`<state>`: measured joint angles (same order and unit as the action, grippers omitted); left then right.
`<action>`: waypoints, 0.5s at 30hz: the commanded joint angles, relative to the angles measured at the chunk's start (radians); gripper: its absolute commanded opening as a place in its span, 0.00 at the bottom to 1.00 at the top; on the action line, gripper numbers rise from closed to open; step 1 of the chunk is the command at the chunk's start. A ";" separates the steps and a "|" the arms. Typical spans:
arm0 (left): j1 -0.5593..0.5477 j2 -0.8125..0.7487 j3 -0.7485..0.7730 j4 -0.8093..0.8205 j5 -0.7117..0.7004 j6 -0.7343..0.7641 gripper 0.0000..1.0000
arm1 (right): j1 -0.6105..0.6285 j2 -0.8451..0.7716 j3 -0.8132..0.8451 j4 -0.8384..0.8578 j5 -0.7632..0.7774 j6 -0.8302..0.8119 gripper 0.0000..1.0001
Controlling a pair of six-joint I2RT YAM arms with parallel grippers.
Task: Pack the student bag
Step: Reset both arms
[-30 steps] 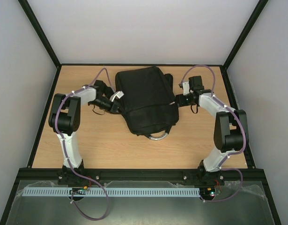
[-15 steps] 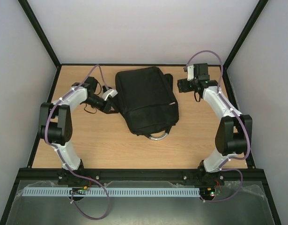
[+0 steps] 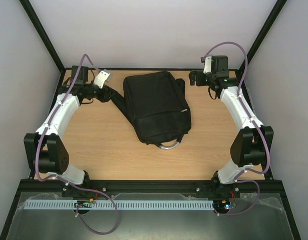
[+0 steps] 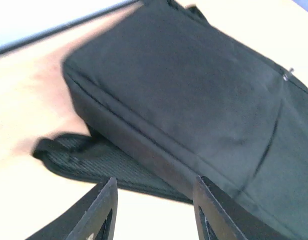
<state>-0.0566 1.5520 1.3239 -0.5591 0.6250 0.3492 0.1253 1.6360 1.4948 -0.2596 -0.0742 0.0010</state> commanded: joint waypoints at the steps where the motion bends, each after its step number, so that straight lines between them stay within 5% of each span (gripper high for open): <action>1: 0.003 -0.062 0.002 0.182 -0.145 -0.141 0.47 | -0.004 -0.055 0.004 -0.004 0.051 0.037 0.99; 2: 0.003 -0.066 -0.003 0.202 -0.178 -0.172 0.88 | -0.003 -0.065 -0.004 -0.001 0.054 0.038 0.99; 3: 0.003 -0.069 -0.010 0.217 -0.209 -0.198 0.98 | -0.004 -0.074 -0.007 0.003 0.061 0.039 0.99; 15: 0.003 -0.062 -0.076 0.327 -0.344 -0.328 0.99 | -0.003 0.083 0.211 0.022 0.057 0.016 0.99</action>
<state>-0.0566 1.4929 1.2610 -0.2924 0.3164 0.0589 0.1253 1.6520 1.6310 -0.2543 -0.0177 0.0269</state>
